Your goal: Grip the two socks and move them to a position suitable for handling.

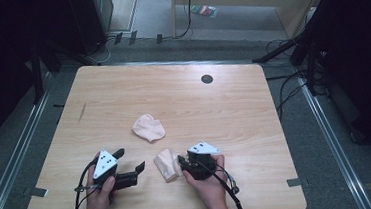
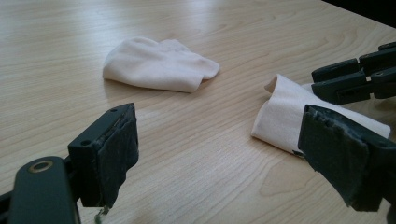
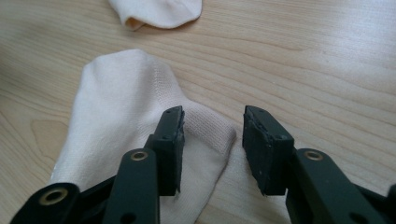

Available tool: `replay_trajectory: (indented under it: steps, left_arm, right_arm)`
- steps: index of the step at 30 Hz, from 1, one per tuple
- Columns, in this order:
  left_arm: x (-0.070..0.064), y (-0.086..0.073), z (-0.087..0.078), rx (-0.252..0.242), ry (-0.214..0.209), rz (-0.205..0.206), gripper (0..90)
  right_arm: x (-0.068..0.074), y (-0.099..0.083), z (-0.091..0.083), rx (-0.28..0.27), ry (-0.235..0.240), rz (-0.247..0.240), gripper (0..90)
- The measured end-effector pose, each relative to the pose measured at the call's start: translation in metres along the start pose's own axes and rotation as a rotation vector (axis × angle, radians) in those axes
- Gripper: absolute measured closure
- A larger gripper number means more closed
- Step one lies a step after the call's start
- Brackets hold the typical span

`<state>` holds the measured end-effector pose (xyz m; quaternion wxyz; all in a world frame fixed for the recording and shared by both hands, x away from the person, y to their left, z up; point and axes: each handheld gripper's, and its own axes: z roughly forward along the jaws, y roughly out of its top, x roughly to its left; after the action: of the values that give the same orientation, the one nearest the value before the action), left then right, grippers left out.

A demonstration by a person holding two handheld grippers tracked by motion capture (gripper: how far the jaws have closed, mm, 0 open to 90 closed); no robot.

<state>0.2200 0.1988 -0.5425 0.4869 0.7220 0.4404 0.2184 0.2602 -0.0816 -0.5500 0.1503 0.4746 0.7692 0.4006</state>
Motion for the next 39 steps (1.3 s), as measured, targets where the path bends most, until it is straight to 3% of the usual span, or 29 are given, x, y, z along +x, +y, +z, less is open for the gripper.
replay_trajectory:
  steps: [5, 8, 12, 13, 15, 19, 21, 24, 26, 29, 32, 34, 39]
  left_arm:
    - [0.000, 0.000, 0.001, 0.012, 0.004, 0.004, 12.9]
    - [-0.001, -0.001, 0.002, 0.014, 0.000, 0.003, 12.9]
    - [-0.003, -0.001, 0.002, 0.015, 0.008, 0.016, 12.9]
    - [-0.006, 0.000, 0.002, 0.017, 0.026, 0.039, 12.9]
    - [-0.014, 0.000, 0.003, 0.018, 0.043, 0.076, 13.2]
    - [-0.036, 0.000, 0.011, 0.066, -0.006, 0.056, 13.2]
    - [-0.046, 0.001, 0.015, 0.085, -0.010, 0.060, 13.2]
    - [-0.061, 0.001, 0.020, 0.109, -0.049, 0.080, 10.6]
    - [-0.072, 0.000, 0.025, 0.147, -0.049, 0.086, 9.6]
    - [-0.079, 0.001, 0.033, 0.204, -0.005, 0.099, 9.8]
    - [-0.077, 0.002, 0.039, 0.232, 0.010, 0.061, 14.0]
    - [-0.072, 0.002, 0.041, 0.244, -0.020, 0.041, 17.1]
    - [-0.061, 0.003, 0.040, 0.245, -0.030, 0.024, 42.3]
  right_arm:
    - [0.009, -0.003, 0.000, -0.001, -0.046, -0.083, 79.6]
    - [0.009, -0.003, -0.001, 0.008, -0.023, -0.077, 85.6]
    - [0.008, 0.002, -0.008, -0.015, 0.002, -0.067, 86.9]
    - [0.010, 0.005, -0.012, -0.027, 0.007, -0.064, 86.9]
    - [0.012, 0.012, -0.019, -0.054, 0.022, -0.067, 87.0]
    - [0.016, 0.025, -0.031, -0.085, 0.067, -0.047, 87.0]
    - [0.019, 0.030, -0.036, -0.098, 0.085, -0.045, 86.9]
    - [0.026, 0.035, -0.043, -0.121, 0.100, -0.053, 86.8]
    - [0.029, 0.039, -0.049, -0.135, 0.111, -0.057, 86.8]
    - [0.034, 0.044, -0.057, -0.153, 0.135, -0.064, 86.8]
    - [0.038, 0.049, -0.065, -0.175, 0.164, -0.073, 86.8]
    - [0.041, 0.052, -0.070, -0.188, 0.195, -0.065, 86.8]
    - [0.045, 0.059, -0.081, -0.224, 0.282, -0.047, 86.8]
